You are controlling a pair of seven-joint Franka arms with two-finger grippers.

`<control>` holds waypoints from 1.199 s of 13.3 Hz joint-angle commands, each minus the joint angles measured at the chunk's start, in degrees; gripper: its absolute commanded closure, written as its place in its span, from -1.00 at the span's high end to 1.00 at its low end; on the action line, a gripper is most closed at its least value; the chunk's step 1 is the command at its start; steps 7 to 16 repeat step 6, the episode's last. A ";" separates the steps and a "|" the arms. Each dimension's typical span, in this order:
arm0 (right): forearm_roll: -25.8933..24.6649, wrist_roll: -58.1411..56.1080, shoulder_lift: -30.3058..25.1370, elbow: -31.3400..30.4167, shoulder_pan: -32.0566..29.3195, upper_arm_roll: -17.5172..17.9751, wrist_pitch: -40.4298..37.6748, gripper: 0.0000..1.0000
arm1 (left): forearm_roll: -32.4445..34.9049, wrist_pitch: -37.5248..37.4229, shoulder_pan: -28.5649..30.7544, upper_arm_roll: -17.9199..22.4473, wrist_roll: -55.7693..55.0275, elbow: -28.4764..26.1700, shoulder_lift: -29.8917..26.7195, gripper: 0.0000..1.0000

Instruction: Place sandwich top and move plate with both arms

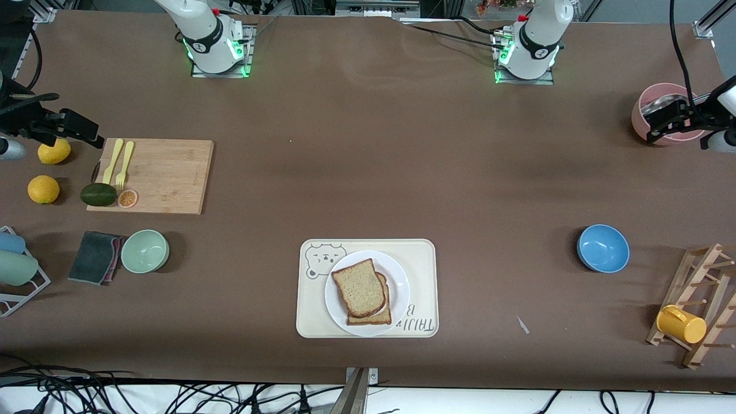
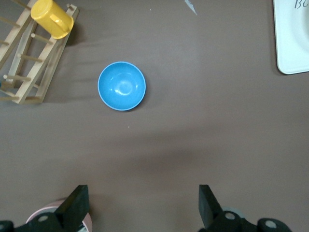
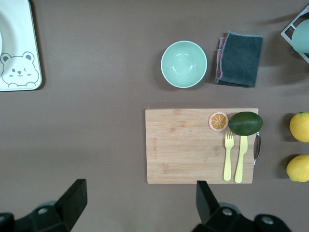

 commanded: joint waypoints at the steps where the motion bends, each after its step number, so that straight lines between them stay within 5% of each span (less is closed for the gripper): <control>1: 1.07 -0.88 0.18 1.02 -0.25 -0.11 -0.52 1.00 | 1.24 4.51 -3.18 1.52 -0.37 -4.58 -2.19 1.00; 16: 1.07 -0.88 0.18 0.93 -0.25 -0.11 -0.43 1.00 | -0.70 5.13 -3.98 2.14 0.42 -5.73 -1.83 1.00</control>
